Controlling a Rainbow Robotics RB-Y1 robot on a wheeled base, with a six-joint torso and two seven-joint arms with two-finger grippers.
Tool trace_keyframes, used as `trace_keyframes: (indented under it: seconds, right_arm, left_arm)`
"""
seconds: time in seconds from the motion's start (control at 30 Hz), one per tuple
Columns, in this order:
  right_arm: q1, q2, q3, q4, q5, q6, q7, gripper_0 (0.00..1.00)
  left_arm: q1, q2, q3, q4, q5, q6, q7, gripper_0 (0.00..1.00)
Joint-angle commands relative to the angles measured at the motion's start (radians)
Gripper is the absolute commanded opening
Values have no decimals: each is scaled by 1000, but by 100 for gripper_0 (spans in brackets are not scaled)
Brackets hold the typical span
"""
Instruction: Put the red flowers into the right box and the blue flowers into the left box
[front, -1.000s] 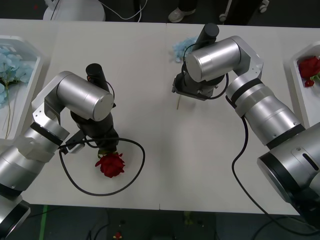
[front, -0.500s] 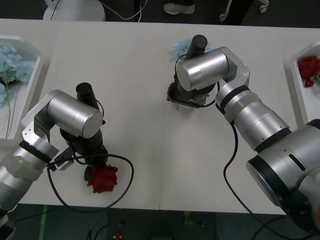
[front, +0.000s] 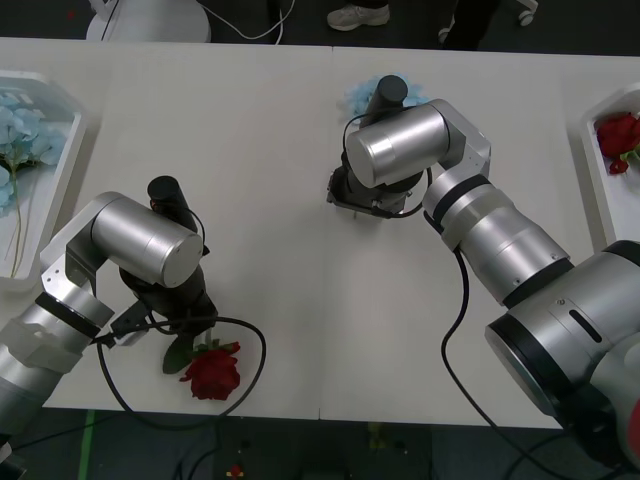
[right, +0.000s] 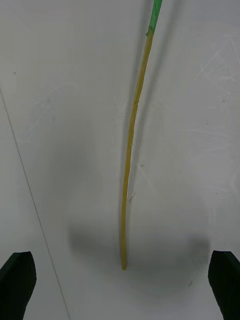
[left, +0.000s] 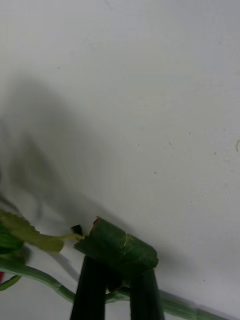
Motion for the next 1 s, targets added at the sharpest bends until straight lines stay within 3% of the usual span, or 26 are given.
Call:
trace_keyframes:
  seconds: [0.03, 0.2, 0.47, 0.53, 0.63, 0.87, 1.0]
  right_arm:
    - [-59, 43, -11, 53, 11, -76, 18, 100]
    - [-59, 44, -11, 64, 11, -90, 21, 100]
    - [-60, 51, -11, 67, 22, -95, 22, 98]
    - [-62, 54, -11, 79, 32, -95, 27, 80]
    - [-62, 55, -11, 98, 35, -102, 36, 63]
    - [-65, 55, 21, 137, 32, -119, 53, 62]
    - [-65, 60, 44, 177, 32, -152, 61, 52]
  left_arm:
    - [28, 29, 17, -22, -3, -56, -42, 0]
    - [14, 28, 20, -22, -3, -142, -39, 0]
    - [14, 28, 20, -22, -3, -142, -39, 0]
    - [14, 28, 20, -22, -3, -142, -39, 0]
    - [14, 28, 20, -22, -3, -142, -39, 0]
    - [14, 28, 20, -22, -3, -142, -39, 0]
    - [14, 28, 20, -22, -3, -142, -39, 0]
